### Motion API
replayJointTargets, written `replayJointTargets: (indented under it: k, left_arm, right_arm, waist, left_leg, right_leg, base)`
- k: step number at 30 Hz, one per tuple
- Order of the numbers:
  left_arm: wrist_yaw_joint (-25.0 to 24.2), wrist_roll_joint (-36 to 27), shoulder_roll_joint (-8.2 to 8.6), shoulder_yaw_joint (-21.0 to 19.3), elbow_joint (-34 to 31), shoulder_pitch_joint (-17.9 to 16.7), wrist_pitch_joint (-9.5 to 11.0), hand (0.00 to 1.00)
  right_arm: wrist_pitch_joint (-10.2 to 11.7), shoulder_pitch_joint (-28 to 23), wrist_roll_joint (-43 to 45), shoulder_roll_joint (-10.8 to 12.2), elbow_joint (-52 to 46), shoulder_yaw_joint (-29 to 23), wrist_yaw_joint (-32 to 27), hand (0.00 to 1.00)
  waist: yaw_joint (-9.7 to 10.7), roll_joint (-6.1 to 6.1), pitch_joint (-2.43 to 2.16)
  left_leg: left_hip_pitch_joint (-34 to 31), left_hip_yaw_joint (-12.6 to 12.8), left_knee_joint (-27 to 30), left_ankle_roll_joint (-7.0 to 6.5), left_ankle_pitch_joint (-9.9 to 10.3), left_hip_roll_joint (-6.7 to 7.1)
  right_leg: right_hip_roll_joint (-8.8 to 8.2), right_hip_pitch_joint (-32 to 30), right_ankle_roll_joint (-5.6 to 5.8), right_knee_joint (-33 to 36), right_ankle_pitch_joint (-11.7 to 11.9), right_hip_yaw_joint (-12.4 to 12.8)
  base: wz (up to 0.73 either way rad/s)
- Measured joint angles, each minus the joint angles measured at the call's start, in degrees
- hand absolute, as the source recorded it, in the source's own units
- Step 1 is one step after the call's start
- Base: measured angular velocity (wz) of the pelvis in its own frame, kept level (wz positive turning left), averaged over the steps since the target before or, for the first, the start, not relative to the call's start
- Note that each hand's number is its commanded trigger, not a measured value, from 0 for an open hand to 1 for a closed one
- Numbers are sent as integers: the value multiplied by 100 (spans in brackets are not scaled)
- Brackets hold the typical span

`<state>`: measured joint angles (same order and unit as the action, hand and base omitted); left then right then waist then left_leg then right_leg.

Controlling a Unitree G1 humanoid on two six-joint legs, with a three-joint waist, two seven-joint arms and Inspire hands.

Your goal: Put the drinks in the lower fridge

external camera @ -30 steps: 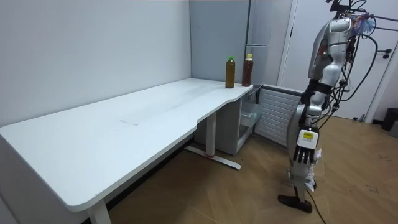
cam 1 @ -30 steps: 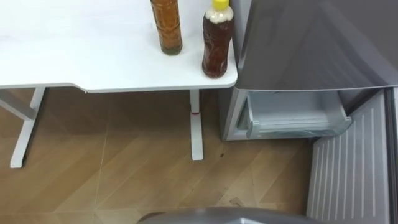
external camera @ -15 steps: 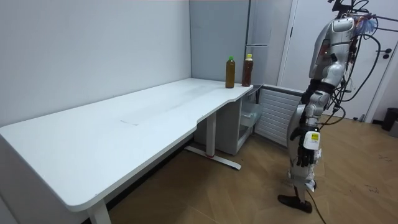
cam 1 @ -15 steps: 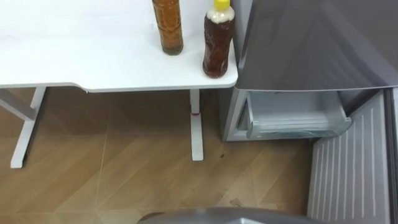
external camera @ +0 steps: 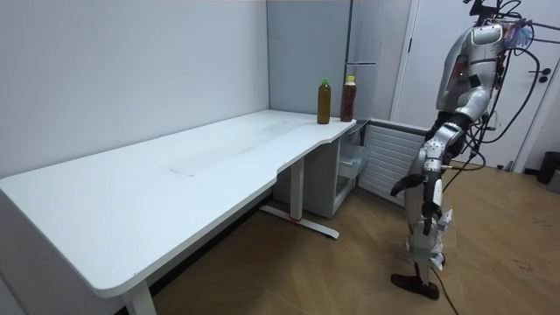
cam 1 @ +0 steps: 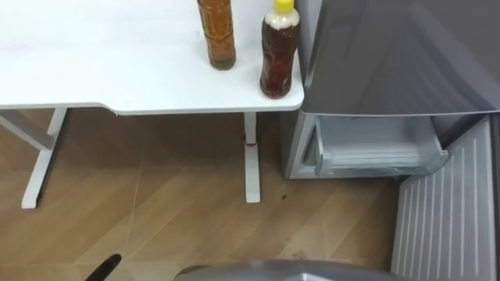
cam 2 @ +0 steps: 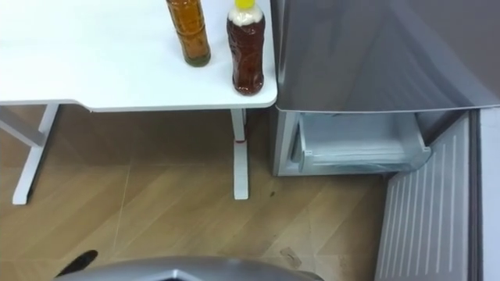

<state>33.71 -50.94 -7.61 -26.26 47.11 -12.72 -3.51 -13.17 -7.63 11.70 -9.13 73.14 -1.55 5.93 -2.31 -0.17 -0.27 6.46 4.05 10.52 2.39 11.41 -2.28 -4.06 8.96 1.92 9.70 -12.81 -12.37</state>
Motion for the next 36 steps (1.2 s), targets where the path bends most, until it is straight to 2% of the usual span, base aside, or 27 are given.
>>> replayJointTargets:
  k: [4, 7, 9, 12, 15, 17, 19, 20, 22, 28, 31, 34, 36]
  left_arm:
    - [433, 426, -3, 0, -759, 4, 275, 0]
    - [908, 958, -27, 3, -1596, 4, 479, 0]
    - [1188, 1254, -30, 4, -2421, 10, 622, 0]
    - [1348, 1769, -29, 2, -3360, 23, 724, 0]
    - [1405, 2273, -30, 8, -4010, 61, 770, 0]
    - [1413, 2372, -31, 56, -4485, 63, 772, 0]
    - [1308, 2494, -34, 192, -4972, 90, 813, 0]
    - [1266, 2539, -34, 217, -5051, 95, 813, 0]
    - [1148, 2785, -35, 313, -5403, 101, 814, 0]
    - [669, 2927, -85, 562, -6310, 148, 839, 0]
    - [222, 3058, -224, 885, -6827, 339, 845, 0]
    - [-178, 3153, -250, 1152, -7068, 472, 842, 0]
    - [-602, 3144, -256, 1336, -7222, 578, 803, 0]
  right_arm:
    - [186, -86, 75, -41, -61, -1, -28, 0]
    - [274, -246, 61, -38, -233, 21, -91, 0]
    - [335, -240, 67, -35, -232, 19, -101, 0]
    - [374, -257, 117, -36, -233, 15, -104, 0]
    - [382, -238, 135, -33, -233, 8, -118, 0]
    - [401, -249, 146, -31, -223, 19, -110, 0]
    - [448, -252, 143, -32, -219, 30, -69, 0]
    - [455, -249, 148, -30, -220, 28, -48, 0]
    - [509, -180, 173, -26, -183, 29, 65, 0]
    - [526, -160, 177, -5, -132, 30, 190, 0]
    - [562, -162, 177, -7, -122, 29, 306, 0]
    - [559, -127, 179, -7, 1, 32, 388, 0]
    - [557, -119, 230, -14, 0, 30, 528, 0]
  waist:
    - [-92, 53, -12]
    - [-113, 74, -26]
    - [-114, 80, -27]
    - [-113, 84, -27]
    - [-92, 67, -27]
    - [-62, 46, -19]
    - [-34, -16, 15]
    - [-22, 12, 2]
    - [47, -8, 13]
    - [157, -28, 28]
    - [233, -8, 46]
    - [264, 12, 59]
    - [359, 19, 71]
  left_leg:
    - [-24, -16, -33, 4, 4, -1]
    - [-73, -52, -21, 4, 4, 1]
    - [-88, -101, 15, 4, 4, 5]
    - [-85, -107, 31, 4, 3, 6]
    - [-81, -121, 26, 4, 3, 9]
    - [-77, -141, 26, 4, 3, 12]
    - [-75, -159, 23, 4, 2, 24]
    - [-71, -158, 23, 4, 2, 24]
    - [-73, -160, 27, 4, 2, 24]
    - [-110, -193, 52, 4, 2, 28]
    - [-176, -239, 80, 4, 2, 34]
    - [-176, -253, 75, 4, 2, 37]
    - [-193, -249, 80, 4, 2, 38]
  right_leg:
    - [3, -65, -2, 15, 1, -15]
    - [3, -73, -3, 35, 5, -35]
    - [5, -56, -4, 20, 5, -44]
    - [5, -46, -5, 10, 4, -32]
    - [2, -50, -5, 2, 4, -29]
    - [0, -36, -5, -4, 4, -44]
    - [-4, -9, -3, -16, 3, -70]
    - [-3, -3, -3, -18, 3, -63]
    - [-1, -2, -1, -25, 2, -68]
    - [0, 16, -2, -66, 5, -127]
    - [1, 8, -5, -107, 14, -178]
    - [0, 12, -5, -108, 14, -173]
    - [1, -3, -4, -110, 14, -166]
  base:
    - [0]
    - [5]
    - [8]
    - [-1]
    - [-1]
    - [4]
    - [8]
    - [0]
    - [0]
    - [5]
    - [8]
    - [0]
    - [0]
